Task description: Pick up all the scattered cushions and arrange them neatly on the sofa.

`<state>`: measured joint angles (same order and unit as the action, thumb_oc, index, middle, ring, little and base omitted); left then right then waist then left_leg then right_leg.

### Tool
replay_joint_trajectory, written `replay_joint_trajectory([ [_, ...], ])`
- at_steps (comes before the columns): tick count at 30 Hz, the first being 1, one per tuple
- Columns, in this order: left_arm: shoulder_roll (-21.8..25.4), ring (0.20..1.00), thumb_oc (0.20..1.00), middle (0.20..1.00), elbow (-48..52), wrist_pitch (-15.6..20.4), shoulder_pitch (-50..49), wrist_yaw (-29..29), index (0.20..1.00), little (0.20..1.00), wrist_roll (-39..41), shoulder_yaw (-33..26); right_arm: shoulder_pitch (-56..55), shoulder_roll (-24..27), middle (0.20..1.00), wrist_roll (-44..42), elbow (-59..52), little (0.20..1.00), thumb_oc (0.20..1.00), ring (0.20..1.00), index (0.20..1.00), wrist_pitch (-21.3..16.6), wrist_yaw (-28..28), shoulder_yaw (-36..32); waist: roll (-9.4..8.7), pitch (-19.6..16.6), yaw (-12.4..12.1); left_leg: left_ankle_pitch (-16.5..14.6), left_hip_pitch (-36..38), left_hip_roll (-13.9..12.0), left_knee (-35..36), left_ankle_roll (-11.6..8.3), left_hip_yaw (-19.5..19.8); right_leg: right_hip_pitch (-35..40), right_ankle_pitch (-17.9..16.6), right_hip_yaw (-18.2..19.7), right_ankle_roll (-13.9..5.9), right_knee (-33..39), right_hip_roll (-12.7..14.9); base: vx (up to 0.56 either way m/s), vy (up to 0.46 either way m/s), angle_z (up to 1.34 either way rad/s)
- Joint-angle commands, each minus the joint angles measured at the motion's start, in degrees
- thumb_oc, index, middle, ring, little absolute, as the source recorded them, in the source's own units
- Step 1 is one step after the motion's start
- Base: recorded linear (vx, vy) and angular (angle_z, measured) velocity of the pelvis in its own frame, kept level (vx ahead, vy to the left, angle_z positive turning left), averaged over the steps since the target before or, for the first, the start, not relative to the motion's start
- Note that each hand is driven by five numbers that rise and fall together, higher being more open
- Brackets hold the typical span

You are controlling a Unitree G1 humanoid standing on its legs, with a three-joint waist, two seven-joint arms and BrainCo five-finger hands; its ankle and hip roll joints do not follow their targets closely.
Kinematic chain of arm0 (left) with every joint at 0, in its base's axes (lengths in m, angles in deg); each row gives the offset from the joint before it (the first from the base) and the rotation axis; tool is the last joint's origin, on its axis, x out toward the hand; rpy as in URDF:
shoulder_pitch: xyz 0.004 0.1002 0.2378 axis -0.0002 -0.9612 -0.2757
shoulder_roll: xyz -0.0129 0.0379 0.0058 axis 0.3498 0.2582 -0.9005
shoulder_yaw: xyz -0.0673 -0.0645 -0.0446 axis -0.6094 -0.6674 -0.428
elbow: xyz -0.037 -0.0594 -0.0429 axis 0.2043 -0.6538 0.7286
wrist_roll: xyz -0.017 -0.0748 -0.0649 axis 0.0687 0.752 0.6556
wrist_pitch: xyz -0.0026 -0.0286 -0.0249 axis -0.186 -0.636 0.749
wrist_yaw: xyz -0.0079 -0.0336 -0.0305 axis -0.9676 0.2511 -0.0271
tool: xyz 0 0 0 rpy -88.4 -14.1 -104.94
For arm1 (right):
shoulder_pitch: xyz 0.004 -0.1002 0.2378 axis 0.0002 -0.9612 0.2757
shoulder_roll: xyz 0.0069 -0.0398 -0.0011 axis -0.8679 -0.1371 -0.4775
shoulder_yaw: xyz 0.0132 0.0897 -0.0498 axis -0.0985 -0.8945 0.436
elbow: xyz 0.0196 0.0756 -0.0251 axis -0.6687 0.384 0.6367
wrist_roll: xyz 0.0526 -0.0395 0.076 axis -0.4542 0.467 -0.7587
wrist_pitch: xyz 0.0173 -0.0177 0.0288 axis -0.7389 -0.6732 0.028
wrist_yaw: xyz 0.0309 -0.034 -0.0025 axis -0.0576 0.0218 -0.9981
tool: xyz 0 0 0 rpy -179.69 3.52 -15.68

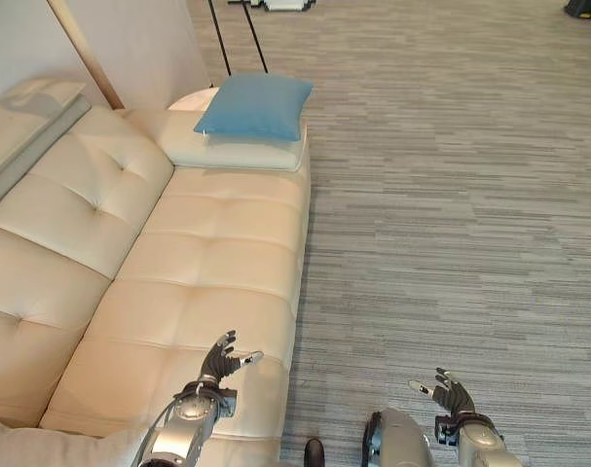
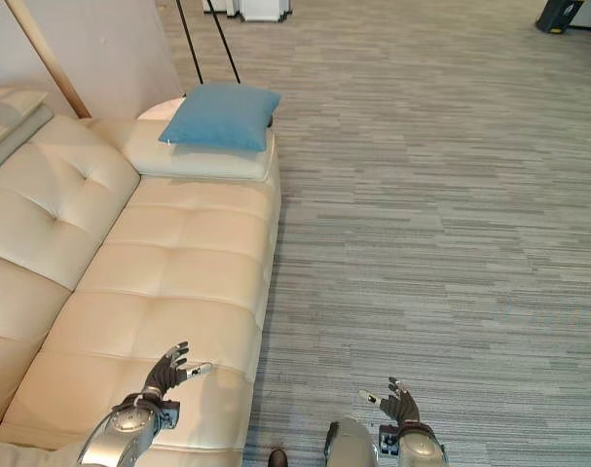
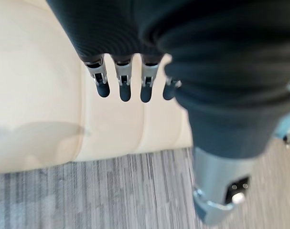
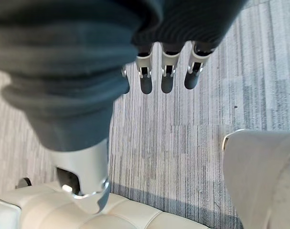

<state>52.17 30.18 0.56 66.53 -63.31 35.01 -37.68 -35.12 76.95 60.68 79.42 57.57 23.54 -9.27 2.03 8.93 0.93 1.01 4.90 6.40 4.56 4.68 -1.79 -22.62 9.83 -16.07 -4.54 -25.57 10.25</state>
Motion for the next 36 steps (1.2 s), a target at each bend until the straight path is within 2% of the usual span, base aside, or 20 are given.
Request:
replay_joint_trajectory([
  [1, 0.45, 1.0, 1.0, 1.0, 1.05, 1.65, -0.17, 0.67, 1.0, 1.0, -1.36, -0.72, 2.09, 1.32, 1.0, -0.21, -0.87, 1.0, 1.0, 1.0, 1.0, -1.69, -0.46, -2.34, 0.65, 3.01, -1.0, -6.51, 0.49, -2.95, 0.44, -2.95, -0.19, 12.51, -8.81, 1.73, -3.64, 21.18, -5.07, 0.34, -0.186, -0.27],
  [3, 0.33, 1.0, 1.0, 1.0, 1.21, 1.72, -0.33, 1.19, 1.0, 1.0, -2.91, -0.78, 1.67, 1.07, 1.0, 0.02, -1.55, 1.0, 1.0, 1.0, 1.0, -1.68, -0.72, -3.04, 0.28, 2.67, -1.03, -7.41, 1.96, -3.31, 0.44, -3.87, -0.73, 12.19, -12.44, 1.2, -4.73, 30.57, -5.77, 0.35, -0.195, -0.21],
  [5, 0.41, 1.0, 1.0, 1.0, 1.58, 1.92, -0.48, 1.63, 1.0, 1.0, -3.83, -0.78, 1.27, 0.97, 1.0, 0.93, -2.24, 1.0, 1.0, 1.0, 1.0, -1.48, -0.77, -3.56, 0.33, 2.17, -0.76, -8.31, 3.26, -3.55, 0.44, -4.4, -1.02, 11.16, -13.02, 0.72, -5.46, 30.57, -5.32, 0.42, -0.206, 0.13],
  [8, -0.72, 1.0, 1.0, 1.0, 0.91, 2.07, -0.72, 1.47, 1.0, 1.0, -3.79, -0.44, 0.82, 1.27, 1.0, 0.59, -1.66, 1.0, 1.0, 1.0, 1.0, -2.04, -0.69, -3.9, 0.78, 0.83, -0.45, -8.84, 5.91, -4.71, 0.44, -5.13, -0.87, 14.02, -13.83, -0.62, -4.0, 30.4, -5.92, 0.47, -0.242, 0.2],
  [12, -1.63, 1.0, 1.0, 1.0, 0.11, 1.92, -0.34, 1.56, 1.0, 1.0, -2.18, -0.16, 1.01, 2.26, 1.0, 0.26, -0.35, 1.0, 1.0, 1.0, 1.0, -2.12, -0.73, -3.56, 1.5, -0.41, -0.06, -5.2, 5.05, -7.02, -5.59, -6.97, -0.38, 15.78, -11.16, -0.84, -1.89, 28.71, -7.16, 0.38, -0.274, 0.01],
  [13, -1.58, 1.0, 1.0, 1.0, 0.22, 1.73, -0.24, 1.82, 1.0, 1.0, -2.15, 0.23, 1.06, 2.56, 1.0, -0.43, -0.01, 1.0, 1.0, 1.0, 1.0, -2.29, -0.51, -3.23, 1.3, -0.39, -0.02, -1.39, 3.15, -7.91, -13.73, -8.36, -0.46, 18.07, -9.09, -0.22, -0.21, 28.41, -8.3, 0.4, -0.359, 0.08],
  [15, -1.52, 1.0, 1.0, 1.0, 0.46, 1.52, -0.13, 2.07, 1.0, 1.0, -1.52, 0.77, 0.74, 3.36, 1.0, -0.59, -0.1, 1.0, 1.0, 1.0, 1.0, -2.32, -0.15, -2.73, 0.45, 0.35, -0.53, 1.79, -1.83, -7.51, -25.31, -8.52, 0.46, 21.67, -7.59, 0.9, 1.45, 30.12, -9.28, 0.42, -0.402, -0.03],
  [18, -1.5, 1.0, 1.0, 1.0, 0.58, 1.25, -0.09, 1.87, 1.0, 1.0, -1.24, 1.22, 0.35, 4.05, 1.0, -0.38, -0.51, 1.0, 1.0, 1.0, 1.0, -1.82, 0.12, -2.57, -0.23, 1.64, -1.18, 2.28, -6.26, -6.75, -34.45, -7.64, 1.78, 24.82, -5.44, 2.47, 2.93, 30.47, -10.12, 0.3, -0.243, -0.24],
  [19, -1.67, 1.0, 1.0, 1.0, 0.65, 1.04, -0.07, 1.67, 1.0, 1.0, -1.31, 1.64, 0.67, 4.29, 1.0, -0.32, -0.43, 1.0, 1.0, 1.0, 1.0, -1.45, -0.13, -2.45, -0.68, 2.2, -1.62, -1.63, -10.74, -4.0, -33.4, -6.65, 3.06, 25.88, -5.02, 3.55, 2.71, 30.57, -9.55, 0.31, -0.179, -0.33],
  [20, -1.74, 1.0, 1.0, 1.0, 0.93, 0.97, -0.35, 1.67, 1.0, 1.0, -1.02, 1.58, 0.66, 4.3, 1.0, -0.56, -0.43, 1.0, 1.0, 1.0, 1.0, -1.31, -0.06, -2.49, -1.03, 2.27, -1.69, -3.8, -12.91, -3.1, -31.08, -6.04, 3.06, 26.46, -4.84, 3.87, 2.37, 30.57, -9.18, 0.3, -0.135, -0.54],
  [23, -1.52, 1.0, 1.0, 1.0, 1.08, 0.89, -0.74, 1.77, 1.0, 1.0, -1.13, 1.54, 0.53, 4.5, 1.0, -0.53, -0.59, 1.0, 1.0, 1.0, 1.0, -1.28, -0.05, -2.42, -1.53, 1.95, -1.87, -5.96, -14.58, -2.36, -24.88, -5.38, 2.76, 27.42, -4.07, 4.33, 1.91, 30.57, -8.82, 0.18, -0.042, -0.54],
  [24, -1.42, 1.0, 1.0, 1.0, 1.1, 0.89, -0.98, 1.75, 1.0, 1.0, -1.45, 1.64, 0.32, 4.6, 1.0, -0.28, -0.56, 1.0, 1.0, 1.0, 1.0, -1.3, -0.08, -2.05, -1.57, 1.69, -1.96, -4.25, -14.39, -1.67, -16.36, -5.53, 3.16, 28.0, -3.75, 4.19, 1.72, 30.57, -8.86, 0.39, -0.047, -0.51],
  [25, -1.54, 1.0, 1.0, 1.0, 0.62, 0.72, -1.07, 1.43, 1.0, 1.0, -2.09, 1.88, 0.19, 4.79, 1.0, 0.46, 0.02, 1.0, 1.0, 1.0, 1.0, -1.27, -0.24, -1.38, -0.72, 1.26, -2.05, 1.71, -15.75, -2.18, -5.5, -6.58, 5.02, 29.36, -2.86, 4.03, 1.86, 30.57, -10.28, 0.32, -0.037, -0.36],
  [27, -1.42, 1.0, 1.0, 1.0, 0.52, 0.72, -1.02, 1.24, 1.0, 1.0, -2.28, 1.97, 0.17, 5.08, 1.0, 0.86, 0.12, 1.0, 1.0, 1.0, 1.0, -1.23, -0.2, -1.01, -0.43, 1.24, -2.13, 4.47, -15.15, -2.47, -0.17, -7.26, 5.63, 30.21, -2.48, 4.2, 1.97, 30.57, -10.71, 0.3, -0.018, -0.24],
  [28, -1.6, 1.0, 1.0, 1.0, -0.07, 0.76, -0.71, 0.83, 1.0, 1.0, -2.67, 1.99, 0.47, 5.26, 1.0, 1.56, 0.39, 1.0, 1.0, 1.0, 1.0, -1.24, -0.3, -0.61, -0.05, 1.35, -1.8, 4.14, -18.67, -2.1, 0.44, -8.94, 5.43, 31.47, -2.0, 4.16, 2.04, 30.57, -11.33, 0.29, 0.0, -0.45],
  [29, -1.6, 1.0, 1.0, 1.0, -0.1, 0.78, -0.69, 0.82, 1.0, 1.0, -2.67, 1.98, 0.49, 5.26, 1.0, 1.56, 0.4, 1.0, 1.0, 1.0, 1.0, -1.24, -0.3, -0.61, -0.1, 1.3, -1.84, 4.11, -18.7, -2.08, 0.44, -8.94, 5.38, 31.43, -1.97, 4.21, 2.03, 30.57, -11.28, 0.44, 0.052, -0.34],
  [30, -1.7, 1.0, 1.0, 1.0, -0.55, 0.78, -0.78, 0.56, 1.0, 1.0, -2.42, 1.46, 1.01, 5.39, 1.0, 1.86, 0.74, 1.0, 1.0, 1.0, 1.0, -1.07, -0.26, -0.62, -0.13, 1.21, -1.65, 5.05, -19.66, -2.97, 0.44, -9.73, 2.22, 33.67, -1.08, 4.79, 1.83, 30.57, -11.53, 0.26, 0.045, 0.09],
  [31, -1.7, 1.0, 1.0, 1.0, -0.55, 0.77, -0.79, 0.56, 1.0, 1.0, -2.42, 1.45, 1.01, 5.39, 1.0, 1.86, 0.74, 1.0, 1.0, 1.0, 1.0, -1.06, -0.26, -0.62, -0.18, 1.28, -1.78, 5.02, -19.56, -2.99, 0.44, -9.73, 2.06, 33.73, -1.08, 4.94, 1.82, 30.57, -11.48, 0.62, 0.128, -0.06],
  [32, -1.88, 1.0, 1.0, 1.0, -0.24, 0.73, -1.96, 0.67, 1.0, 1.0, -1.87, 0.7, 0.92, 5.05, 1.0, 2.31, 0.43, 1.0, 1.0, 1.0, 1.0, -0.57, 0.36, -0.75, -0.45, 0.59, -2.44, 5.69, -17.57, -4.18, 0.44, -9.14, -0.92, 36.41, 0.44, 5.77, 1.38, 30.57, -11.25, 0.36, 0.083, -0.26],
  [36, -1.89, 1.0, 1.0, 1.0, -0.86, 0.47, -2.55, 0.76, 1.0, 1.0, -1.62, 0.91, 0.27, 4.2, 1.0, 3.04, 0.5, 1.0, 1.0, 1.0, 1.0, -0.45, 0.55, -0.55, -1.22, -1.41, -2.34, 6.93, -16.27, -4.1, 0.44, -7.97, -2.53, 38.26, 0.9, 5.45, 0.33, 30.57, -9.54, 0.53, 0.146, -0.44],
])
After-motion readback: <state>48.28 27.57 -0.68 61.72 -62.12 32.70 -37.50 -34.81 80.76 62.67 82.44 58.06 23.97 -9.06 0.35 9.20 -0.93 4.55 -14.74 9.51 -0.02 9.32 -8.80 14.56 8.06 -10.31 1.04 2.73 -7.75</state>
